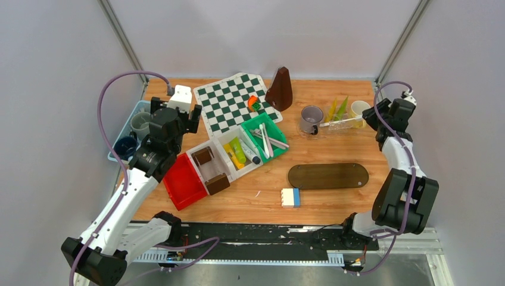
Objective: Prepare toiletry sets of a toothbrush and toothpaste on the tray
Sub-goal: Place the toothbrush in the toothpaste holder.
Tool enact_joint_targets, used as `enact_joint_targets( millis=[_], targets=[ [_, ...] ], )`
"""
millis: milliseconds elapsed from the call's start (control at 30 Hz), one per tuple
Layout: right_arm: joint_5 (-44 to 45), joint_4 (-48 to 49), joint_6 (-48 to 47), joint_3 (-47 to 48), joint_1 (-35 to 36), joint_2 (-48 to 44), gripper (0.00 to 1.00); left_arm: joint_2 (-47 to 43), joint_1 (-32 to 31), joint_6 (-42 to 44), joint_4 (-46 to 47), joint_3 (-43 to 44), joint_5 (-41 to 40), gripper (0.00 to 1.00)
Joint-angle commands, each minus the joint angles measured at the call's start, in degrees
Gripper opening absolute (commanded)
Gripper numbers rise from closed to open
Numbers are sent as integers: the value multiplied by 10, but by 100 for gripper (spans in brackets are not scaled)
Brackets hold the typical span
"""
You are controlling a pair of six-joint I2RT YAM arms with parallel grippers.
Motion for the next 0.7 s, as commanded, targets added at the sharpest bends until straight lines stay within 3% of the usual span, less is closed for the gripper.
enact_joint_targets(
  millis=[0,333,667],
  targets=[
    [50,-90,-13,59,2,-17,35,-6,4,-7,21,0,4,100],
    [65,-244,-15,180,2,69,48,-2,4,-7,18,1,6,100],
    [54,-314,-17,263,12,151,50,-3,4,-7,18,1,5,100]
  ],
)
